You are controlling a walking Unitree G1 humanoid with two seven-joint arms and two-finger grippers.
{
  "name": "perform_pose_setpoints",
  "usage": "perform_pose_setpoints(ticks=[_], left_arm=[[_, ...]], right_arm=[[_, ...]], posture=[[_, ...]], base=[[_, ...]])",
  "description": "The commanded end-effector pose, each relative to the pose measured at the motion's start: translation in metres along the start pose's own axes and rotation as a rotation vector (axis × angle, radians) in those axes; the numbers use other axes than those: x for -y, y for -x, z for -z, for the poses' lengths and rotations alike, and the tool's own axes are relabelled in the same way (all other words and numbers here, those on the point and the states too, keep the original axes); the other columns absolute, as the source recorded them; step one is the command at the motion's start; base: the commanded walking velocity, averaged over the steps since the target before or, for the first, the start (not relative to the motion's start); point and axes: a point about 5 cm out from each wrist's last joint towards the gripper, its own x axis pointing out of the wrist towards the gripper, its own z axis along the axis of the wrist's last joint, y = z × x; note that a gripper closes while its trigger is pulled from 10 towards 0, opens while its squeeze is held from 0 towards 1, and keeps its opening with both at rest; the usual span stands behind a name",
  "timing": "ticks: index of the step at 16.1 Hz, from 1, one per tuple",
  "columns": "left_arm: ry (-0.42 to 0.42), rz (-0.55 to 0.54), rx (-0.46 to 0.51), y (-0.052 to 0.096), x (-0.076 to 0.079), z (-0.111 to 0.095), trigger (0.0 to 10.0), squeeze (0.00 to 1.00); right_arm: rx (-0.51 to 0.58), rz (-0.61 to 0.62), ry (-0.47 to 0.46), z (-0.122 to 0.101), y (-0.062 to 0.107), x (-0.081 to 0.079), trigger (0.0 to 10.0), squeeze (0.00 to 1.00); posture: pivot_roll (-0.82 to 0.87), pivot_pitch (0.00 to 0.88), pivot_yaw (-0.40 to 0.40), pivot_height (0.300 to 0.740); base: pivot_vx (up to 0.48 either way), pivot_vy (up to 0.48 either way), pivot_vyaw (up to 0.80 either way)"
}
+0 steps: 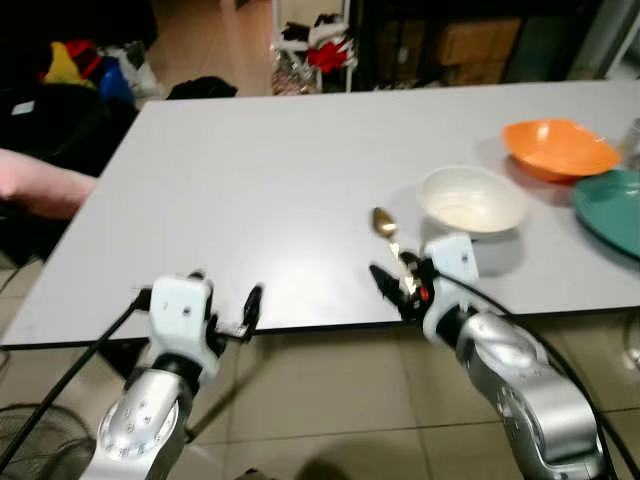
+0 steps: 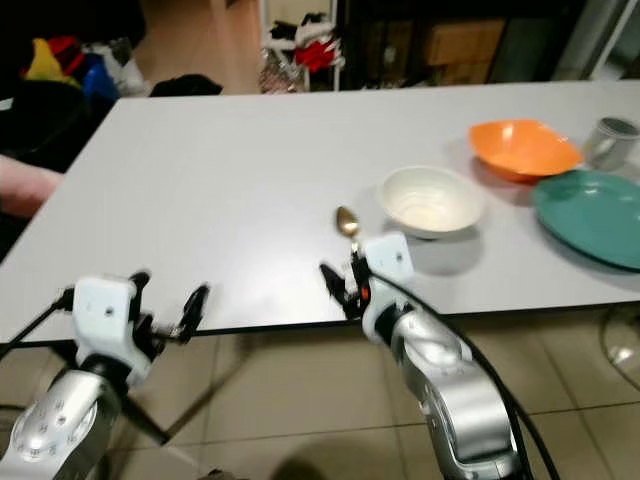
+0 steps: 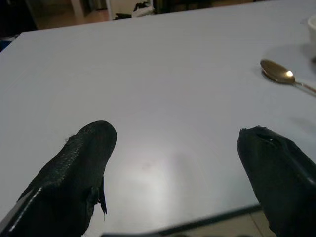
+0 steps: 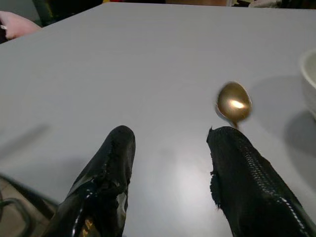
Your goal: Setting the table
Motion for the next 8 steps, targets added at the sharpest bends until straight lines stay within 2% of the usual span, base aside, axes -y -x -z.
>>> perform_pose_setpoints(ticks=[1,4,8], left_arm=[[-0.003,-0.005,0.024,0.0040,0.0029,-0.0030,10.0,0.00],[-0.015,-0.003,0.000,0.0083,0.0025,0.0032,10.0,0.00],[-0.025,-0.020,0.003,0.0096,0.0020,0.0029,10.0,0.00]], right_arm=[[0.018,0.008,0.010,-0.0014,0.0054,0.0052,10.0,0.00],[-0.015,0.003,0.010,0.0072,0.0069,0.0061,10.0,0.00],[0.040,-0.023,0.049,0.0032,0.0076,0.0064,10.0,0.00]], posture=[[-0.05,0.000,0.075,0.740],[-0.05,0.000,0.072,0.740],[-0.04,0.000,0.062,0.740]], base=[[0.000,-0.439,0.00],[0.000,-0.440,0.00],[0.000,-0.439,0.00]])
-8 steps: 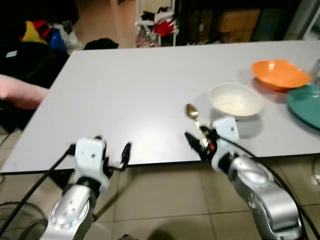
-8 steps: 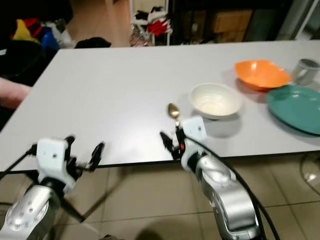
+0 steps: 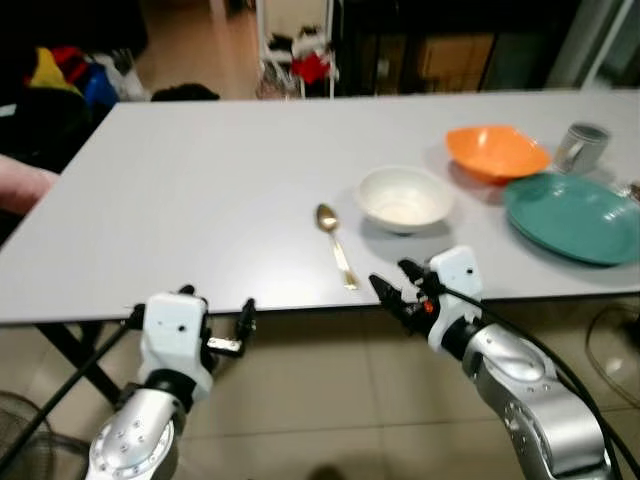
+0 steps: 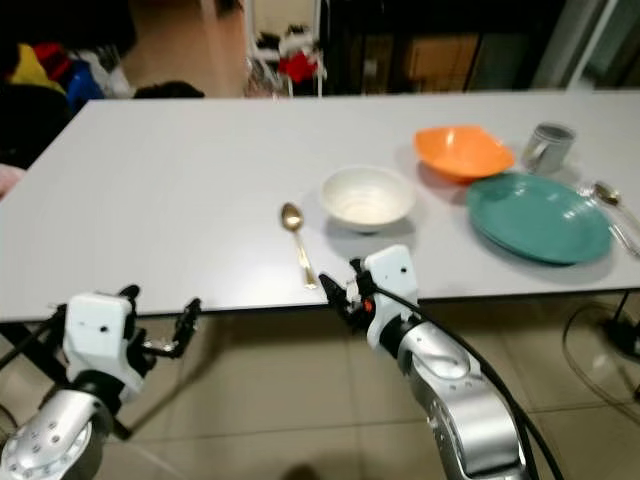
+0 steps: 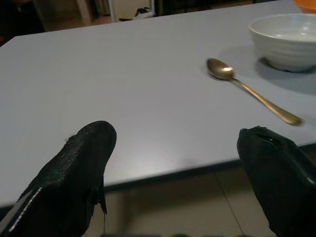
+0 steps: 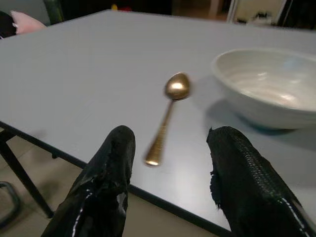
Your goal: Setting the table
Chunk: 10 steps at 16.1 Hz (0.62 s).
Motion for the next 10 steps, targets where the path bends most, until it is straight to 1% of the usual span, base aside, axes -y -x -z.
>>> perform_pose_setpoints(ticks=[1,2,4,5,6,7,9,10], left_arm=[[-0.004,0.006,0.011,0.001,0.003,-0.002,10.0,0.00],[-0.019,0.011,0.007,0.001,0.004,-0.001,10.0,0.00],[-0.020,0.009,0.007,0.001,0.003,-0.001,10.0,0.00],[-0.021,0.005,0.008,0.000,0.003,-0.001,10.0,0.00],[-0.028,-0.001,0.013,0.000,0.002,-0.002,10.0,0.00],[-0.037,-0.009,-0.003,0.000,0.001,0.000,10.0,0.00],[-0.098,0.000,0.007,0.000,0.000,-0.002,10.0,0.00],[-0.089,-0.015,0.010,0.002,-0.001,-0.002,10.0,0.00]], right_arm=[[-0.003,0.013,0.013,0.000,0.002,0.005,10.0,0.00],[0.005,0.003,0.030,-0.001,0.000,0.004,10.0,0.00],[0.011,-0.012,0.040,-0.002,0.000,0.003,10.0,0.00],[0.000,-0.030,0.061,-0.001,0.000,0.002,10.0,0.00],[-0.015,-0.060,0.106,0.001,0.000,0.000,10.0,0.00],[-0.022,-0.115,0.121,0.002,0.000,-0.005,10.0,0.00],[-0.023,-0.155,0.112,0.002,-0.001,-0.008,10.0,0.00],[-0.020,-0.169,0.112,0.002,-0.001,-0.008,10.0,0.00]], posture=[[-0.04,0.000,0.063,0.740],[-0.04,0.000,0.066,0.740],[-0.04,0.000,0.066,0.740],[-0.04,0.000,0.063,0.740],[-0.03,0.000,0.062,0.740],[-0.03,0.000,0.061,0.740],[-0.02,0.000,0.058,0.740],[-0.02,0.000,0.057,0.740]], base=[[0.000,-0.442,0.00],[0.000,-0.439,0.00],[0.000,-0.439,0.00],[0.000,-0.435,0.00],[0.000,-0.420,0.80],[0.000,0.000,0.80],[0.000,0.000,0.80],[0.000,0.000,0.80]])
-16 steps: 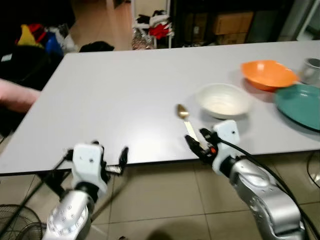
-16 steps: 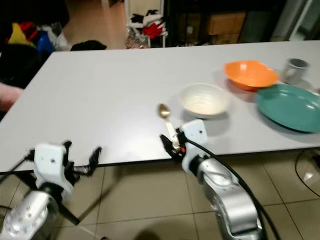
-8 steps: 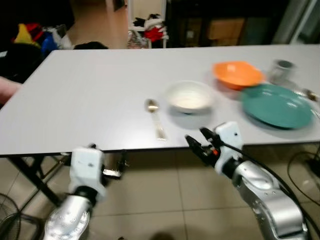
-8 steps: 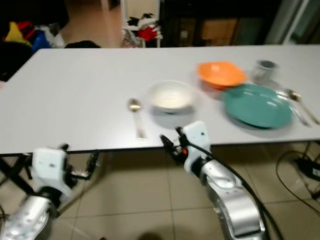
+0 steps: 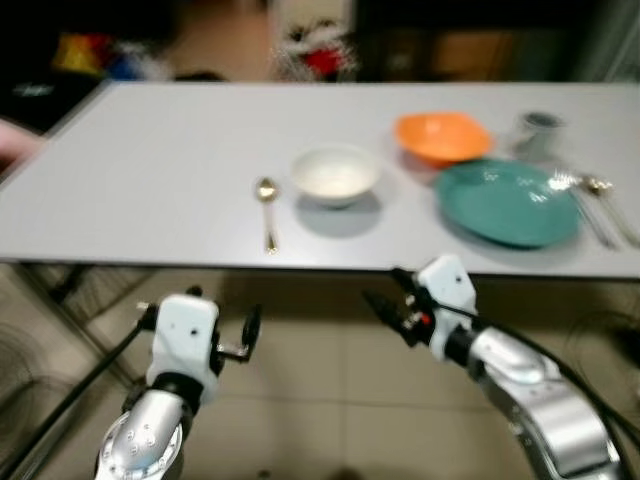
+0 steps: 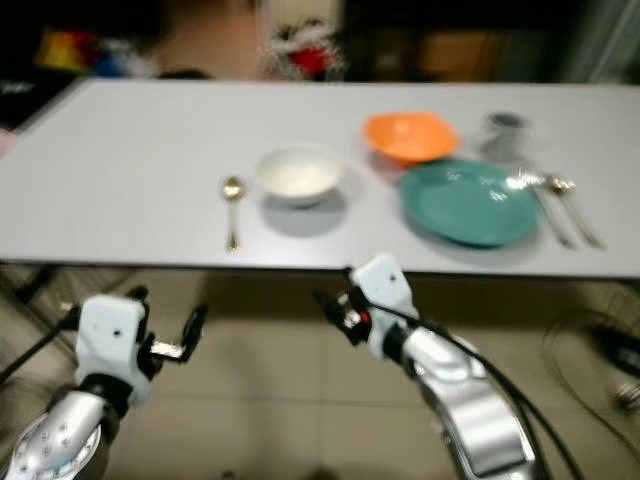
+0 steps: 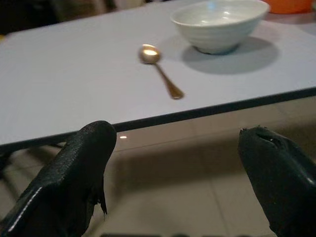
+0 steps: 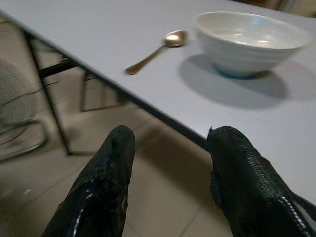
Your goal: Setting the table
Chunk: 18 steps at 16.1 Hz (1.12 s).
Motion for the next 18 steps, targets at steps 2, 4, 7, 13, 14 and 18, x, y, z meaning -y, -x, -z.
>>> perform_pose_setpoints(ticks=[2,4,7,13,14,18], left_arm=[[-0.008,-0.067,0.012,0.004,-0.010,-0.002,10.0,0.00],[-0.003,-0.081,0.029,0.003,-0.013,-0.007,10.0,0.00],[-0.008,-0.085,0.036,0.003,-0.015,-0.009,10.0,0.00],[-0.011,-0.078,0.032,0.003,-0.016,-0.009,10.0,0.00],[-0.010,-0.078,0.032,0.003,-0.016,-0.009,10.0,0.00],[-0.004,-0.119,0.065,-0.005,-0.025,-0.008,10.0,0.00]], right_arm=[[0.070,-0.039,-0.022,-0.012,-0.005,-0.002,10.0,0.00],[0.113,-0.036,-0.071,-0.017,-0.007,0.001,10.0,0.00],[0.116,-0.069,-0.091,-0.015,-0.007,-0.006,10.0,0.00],[0.132,-0.063,-0.107,-0.014,-0.008,-0.008,10.0,0.00],[0.133,-0.059,-0.109,-0.014,-0.008,-0.008,10.0,0.00],[0.171,0.168,-0.152,-0.011,0.001,0.010,10.0,0.00]], posture=[[-0.01,0.000,0.049,0.740],[0.01,0.000,0.040,0.740],[0.01,0.000,0.045,0.740],[0.01,0.000,0.070,0.740],[0.01,0.000,0.070,0.740],[-0.04,0.000,0.122,0.740]], base=[[0.000,0.000,0.80],[0.000,0.000,0.80],[0.000,0.000,0.80],[0.000,0.000,0.80],[0.000,0.000,0.80],[0.000,0.000,0.80]])
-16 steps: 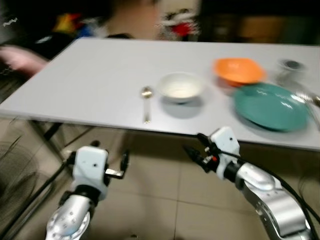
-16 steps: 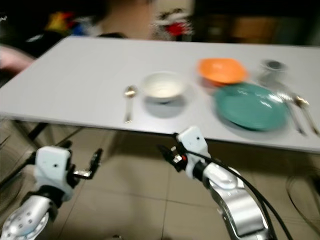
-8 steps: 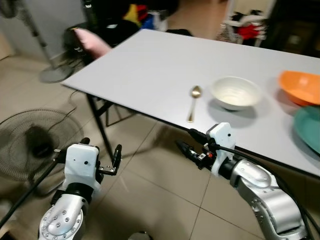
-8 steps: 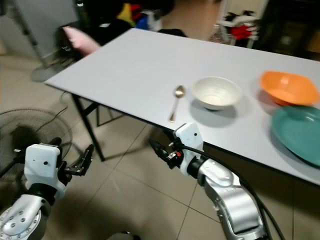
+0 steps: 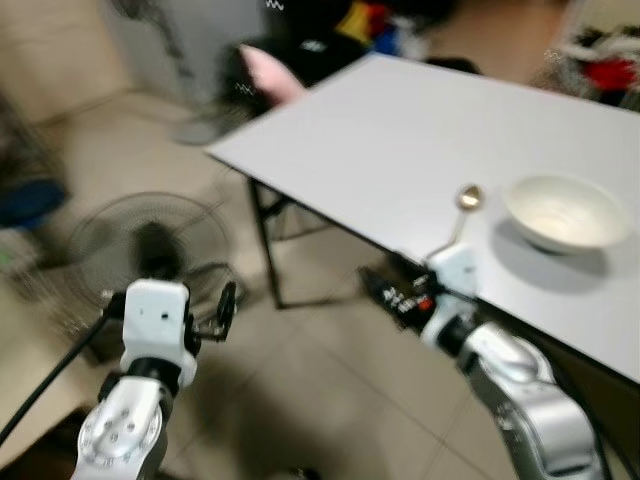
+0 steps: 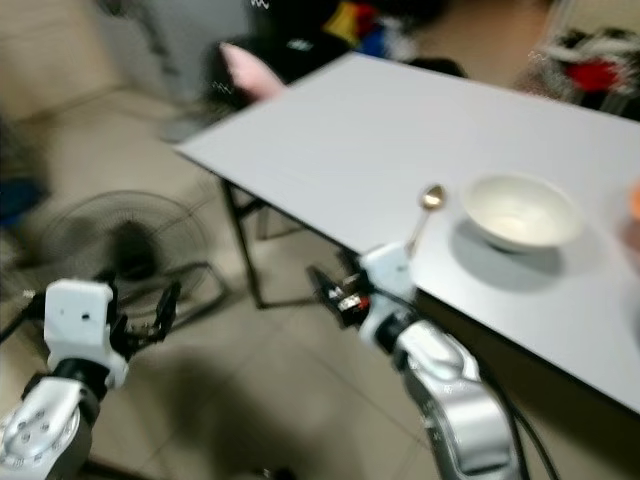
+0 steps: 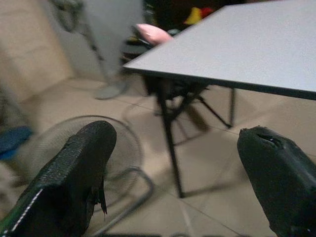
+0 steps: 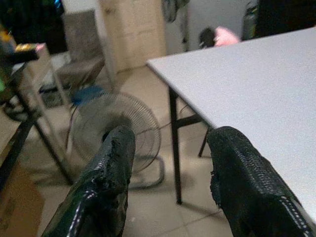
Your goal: Setting the table
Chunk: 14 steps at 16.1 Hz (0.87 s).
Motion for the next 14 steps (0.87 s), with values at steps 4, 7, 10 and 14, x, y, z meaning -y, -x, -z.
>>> perform_pose_setpoints(ticks=[4,7,10,14], left_arm=[[-0.035,-0.065,0.027,0.003,-0.015,0.002,10.0,0.00],[-0.007,-0.063,0.027,0.006,-0.013,0.001,10.0,0.00],[0.001,-0.052,0.035,0.006,-0.011,-0.001,10.0,0.00],[-0.008,-0.079,0.037,0.006,-0.017,-0.004,10.0,0.00]], right_arm=[[0.005,0.129,-0.019,0.005,0.018,0.019,10.0,0.00],[-0.006,0.104,-0.024,0.006,0.017,0.017,10.0,0.00],[-0.011,0.096,-0.043,0.007,0.009,0.014,10.0,0.00],[-0.033,0.103,-0.067,0.010,0.004,0.010,10.0,0.00]], posture=[[-0.05,0.000,0.127,0.740],[-0.04,0.000,0.110,0.740],[-0.02,0.000,0.092,0.740],[-0.02,0.000,0.082,0.740]], base=[[0.000,0.000,0.80],[0.000,0.000,0.80],[0.000,0.086,0.80],[0.000,0.330,0.00]])
